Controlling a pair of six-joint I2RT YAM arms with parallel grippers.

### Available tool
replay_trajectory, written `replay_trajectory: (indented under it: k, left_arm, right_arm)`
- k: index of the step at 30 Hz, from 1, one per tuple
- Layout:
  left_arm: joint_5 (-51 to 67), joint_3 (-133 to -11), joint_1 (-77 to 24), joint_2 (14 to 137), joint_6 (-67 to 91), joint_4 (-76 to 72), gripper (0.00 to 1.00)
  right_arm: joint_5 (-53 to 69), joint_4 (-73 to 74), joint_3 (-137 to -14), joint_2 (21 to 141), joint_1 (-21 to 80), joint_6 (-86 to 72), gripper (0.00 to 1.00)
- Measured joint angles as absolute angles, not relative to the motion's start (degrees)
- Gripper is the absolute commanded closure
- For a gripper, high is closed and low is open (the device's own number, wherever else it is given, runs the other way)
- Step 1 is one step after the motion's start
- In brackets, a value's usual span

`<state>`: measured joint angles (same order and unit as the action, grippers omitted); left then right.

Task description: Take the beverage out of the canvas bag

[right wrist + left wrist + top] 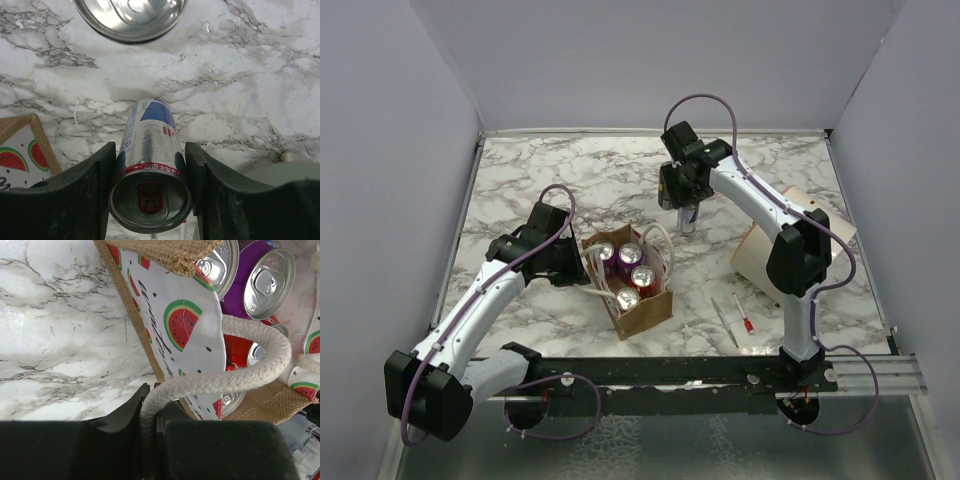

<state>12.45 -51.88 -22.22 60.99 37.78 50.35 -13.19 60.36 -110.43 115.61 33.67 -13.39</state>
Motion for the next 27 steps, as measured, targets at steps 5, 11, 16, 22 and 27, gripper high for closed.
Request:
replay_trajectory:
  k: [5, 11, 16, 22, 27]
  left_arm:
    - [12.2, -52.0, -22.2, 61.1, 37.7, 50.9, 1.00]
    - [11.7, -52.0, -22.2, 61.2, 37.8, 51.3, 1.00]
    - [11.5, -52.1, -22.2, 61.8, 37.8, 51.3, 1.00]
    - [11.3, -52.1, -22.2, 62.5, 37.8, 51.2, 1.00]
    - [11.3, -52.2, -22.2, 63.1, 37.8, 51.0, 1.00]
  right_arm:
    - [-11.9, 59.9, -113.3, 120.0, 33.5, -13.2, 0.98]
    - [-10.8, 59.9, -116.1, 122.3, 33.5, -12.3, 0.96]
    - [-10.7, 59.9, -118.1, 123.7, 33.5, -11.7, 0.89]
    - [-10.4, 59.9, -118.8, 125.0, 33.4, -11.4, 0.81]
    - [-9.4, 59.9, -119.3, 126.0, 33.0, -11.0, 0.70]
